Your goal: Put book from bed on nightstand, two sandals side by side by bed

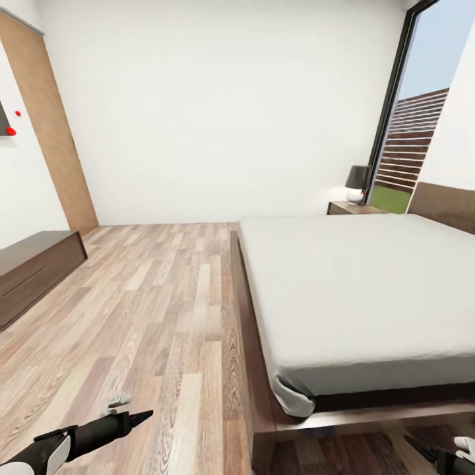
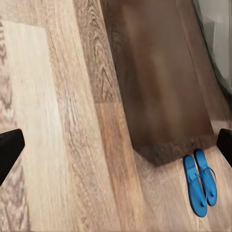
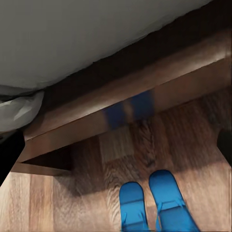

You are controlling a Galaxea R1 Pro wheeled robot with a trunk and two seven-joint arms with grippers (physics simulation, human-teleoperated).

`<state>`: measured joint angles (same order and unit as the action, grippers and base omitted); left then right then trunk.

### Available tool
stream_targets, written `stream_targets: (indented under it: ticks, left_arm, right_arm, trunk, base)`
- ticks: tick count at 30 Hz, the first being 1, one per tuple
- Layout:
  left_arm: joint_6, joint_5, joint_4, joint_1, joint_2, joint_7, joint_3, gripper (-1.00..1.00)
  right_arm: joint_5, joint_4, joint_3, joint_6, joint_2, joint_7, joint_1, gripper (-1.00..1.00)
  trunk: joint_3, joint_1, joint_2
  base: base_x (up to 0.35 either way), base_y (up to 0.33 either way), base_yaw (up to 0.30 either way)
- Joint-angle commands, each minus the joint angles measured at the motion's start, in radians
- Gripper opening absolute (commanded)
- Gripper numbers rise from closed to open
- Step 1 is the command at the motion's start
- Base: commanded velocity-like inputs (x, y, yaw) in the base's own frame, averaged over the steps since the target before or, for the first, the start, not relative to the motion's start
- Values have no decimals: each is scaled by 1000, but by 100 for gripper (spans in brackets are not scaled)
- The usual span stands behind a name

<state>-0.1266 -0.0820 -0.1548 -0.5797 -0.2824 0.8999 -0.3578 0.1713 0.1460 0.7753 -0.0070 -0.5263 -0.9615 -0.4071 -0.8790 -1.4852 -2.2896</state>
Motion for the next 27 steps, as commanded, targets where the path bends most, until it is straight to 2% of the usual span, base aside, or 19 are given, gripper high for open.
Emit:
stream_targets:
  ticks: [1, 27]
  left_arm:
    - [-8, -8, -2, 0, 0, 5, -9, 100]
    - [-8, -8, -2, 0, 0, 5, -9, 100]
  right_arm:
    - [10, 0, 9, -1, 0, -3, -1, 100]
    - [11, 0, 9, -1, 0, -3, -1, 100]
  trunk:
    - [-1, 0, 0]
    - [-1, 0, 0]
  base:
    - [0, 0, -269]
    - [0, 0, -281]
